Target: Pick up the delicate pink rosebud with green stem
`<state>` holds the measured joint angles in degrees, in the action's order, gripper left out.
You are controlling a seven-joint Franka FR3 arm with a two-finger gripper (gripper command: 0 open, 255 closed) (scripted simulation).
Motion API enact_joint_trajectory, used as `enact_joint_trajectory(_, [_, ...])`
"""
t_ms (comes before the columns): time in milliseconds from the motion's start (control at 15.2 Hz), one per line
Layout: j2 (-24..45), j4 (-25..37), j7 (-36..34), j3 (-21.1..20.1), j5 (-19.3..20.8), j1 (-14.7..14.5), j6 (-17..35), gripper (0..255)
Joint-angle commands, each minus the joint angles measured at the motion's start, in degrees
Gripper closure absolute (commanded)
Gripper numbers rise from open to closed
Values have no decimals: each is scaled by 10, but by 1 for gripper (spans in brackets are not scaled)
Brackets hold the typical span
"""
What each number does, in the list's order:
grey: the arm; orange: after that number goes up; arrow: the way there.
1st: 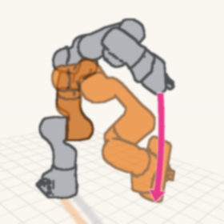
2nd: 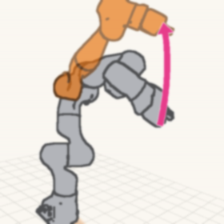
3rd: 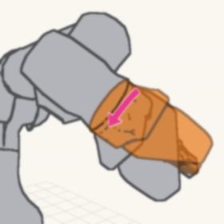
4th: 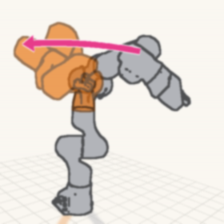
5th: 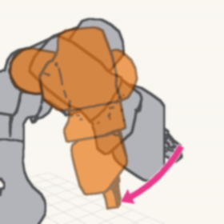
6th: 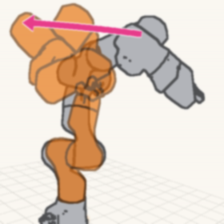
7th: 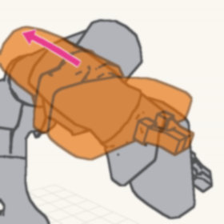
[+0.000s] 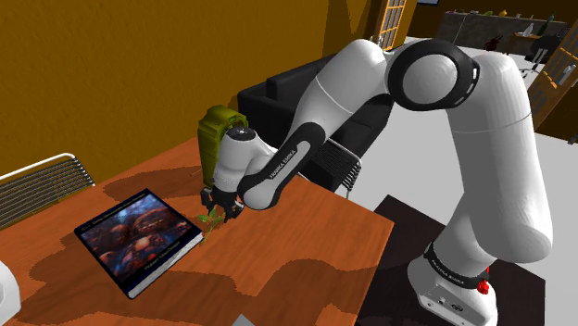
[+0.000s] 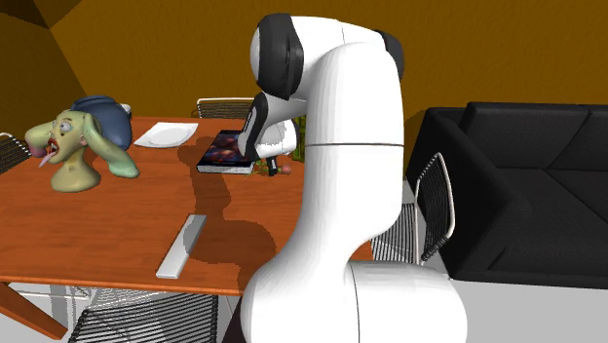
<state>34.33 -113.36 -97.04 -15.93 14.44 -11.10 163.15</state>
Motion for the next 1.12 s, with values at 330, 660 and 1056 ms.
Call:
enact_joint_trajectory(330, [-36, -7, 9, -19, -14, 15, -31, 255])
enact_joint_trajectory(660, [-65, -9, 18, -34, -28, 26, -59, 255])
enact_joint_trajectory(1056, [-89, -8, 26, -45, -41, 35, -82, 255])
